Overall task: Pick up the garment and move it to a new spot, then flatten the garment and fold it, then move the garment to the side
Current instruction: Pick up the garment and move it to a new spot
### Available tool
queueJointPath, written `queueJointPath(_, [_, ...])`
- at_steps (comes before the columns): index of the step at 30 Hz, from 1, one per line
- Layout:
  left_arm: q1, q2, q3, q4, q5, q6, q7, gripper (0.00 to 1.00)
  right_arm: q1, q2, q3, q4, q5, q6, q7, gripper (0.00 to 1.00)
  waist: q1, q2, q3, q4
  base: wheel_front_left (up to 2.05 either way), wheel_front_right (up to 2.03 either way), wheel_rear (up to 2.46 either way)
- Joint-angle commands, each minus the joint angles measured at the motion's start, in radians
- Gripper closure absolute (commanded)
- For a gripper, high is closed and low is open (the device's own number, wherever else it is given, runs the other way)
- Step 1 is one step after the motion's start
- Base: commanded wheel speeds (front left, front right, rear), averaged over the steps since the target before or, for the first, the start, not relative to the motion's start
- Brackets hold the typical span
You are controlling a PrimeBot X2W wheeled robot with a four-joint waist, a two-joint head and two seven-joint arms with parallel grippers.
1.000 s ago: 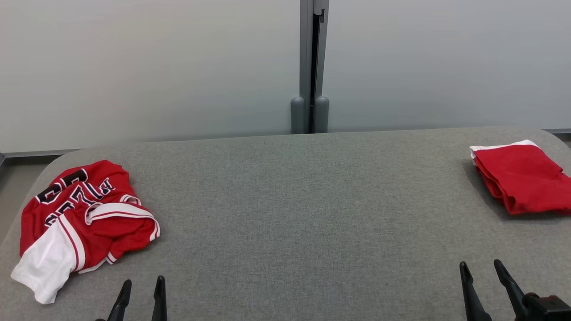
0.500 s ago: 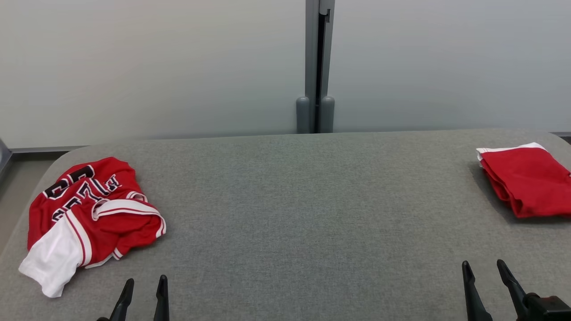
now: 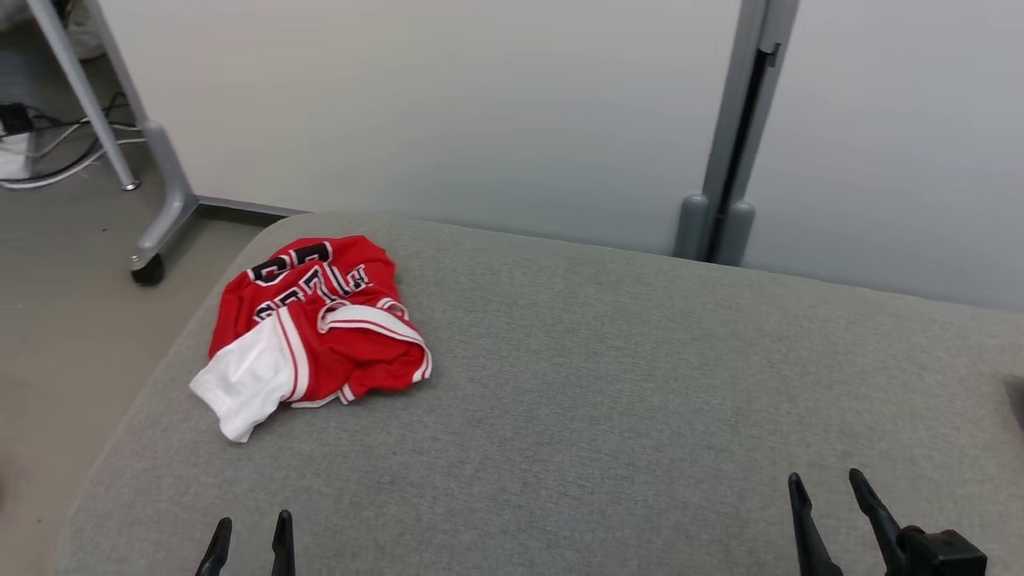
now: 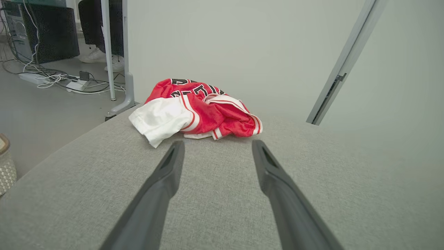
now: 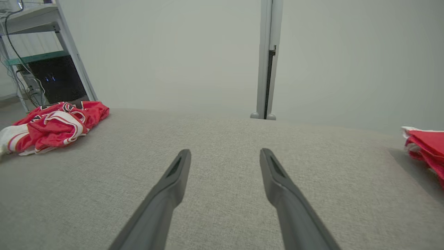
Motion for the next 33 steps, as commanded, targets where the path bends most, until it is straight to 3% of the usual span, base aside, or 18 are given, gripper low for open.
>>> queueJointPath(1, [0.016,0.004,0.009,-0.006,0.003,0.005,0.000,0.00,-0.016,-0.004,0.012,0.004,0.007,0.000,-0.005,0.00,-0.0001,-0.0001,-0.012,0.072,0.00,0.00,0.00])
queueJointPath(9, [-0.005,0.004,0.003,-0.021,-0.001,-0.002,0.000,0.00,-0.039,-0.005,0.051,0.011,0.013,0.000,-0.005,0.00,-0.0001,-0.0001,0.011,0.120,0.00,0.00,0.00])
queueJointPath(14, [-0.137,0.017,0.000,0.035,-0.010,-0.003,0.028,0.00,-0.082,-0.005,0.054,-0.007,-0.030,0.000,-0.005,0.00,-0.0001,-0.0001,0.123,0.107,0.00,0.00,0.00])
queueJointPath(15, [-0.237,0.023,0.015,0.076,-0.029,0.011,0.074,0.00,-0.118,-0.005,0.054,-0.020,-0.064,0.000,-0.005,0.00,-0.0001,-0.0001,0.196,0.094,0.00,0.00,0.00])
queueJointPath(22, [-0.610,0.071,0.041,0.314,-0.084,0.013,0.207,0.00,-0.240,-0.016,0.047,-0.050,-0.146,0.000,-0.002,0.00,-0.0001,-0.0001,0.418,0.038,0.00,0.00,0.00])
queueJointPath(31, [-0.878,0.132,0.057,0.724,-0.113,0.035,0.328,0.02,-0.299,-0.027,0.059,-0.070,-0.146,0.000,0.004,0.00,-0.0001,-0.0001,0.524,-0.029,0.00,0.00,0.00])
queueJointPath(32, [-0.890,0.135,0.057,0.754,-0.119,0.029,0.333,0.62,-0.298,-0.027,0.057,-0.066,-0.144,0.000,0.004,0.00,-0.0001,-0.0001,0.522,-0.035,0.00,0.00,0.00])
queueJointPath(33, [-0.898,0.134,0.056,0.781,-0.124,0.023,0.333,0.84,-0.295,-0.026,0.050,-0.065,-0.141,0.000,0.003,0.00,-0.0001,-0.0001,0.518,-0.038,0.00,0.00,0.00])
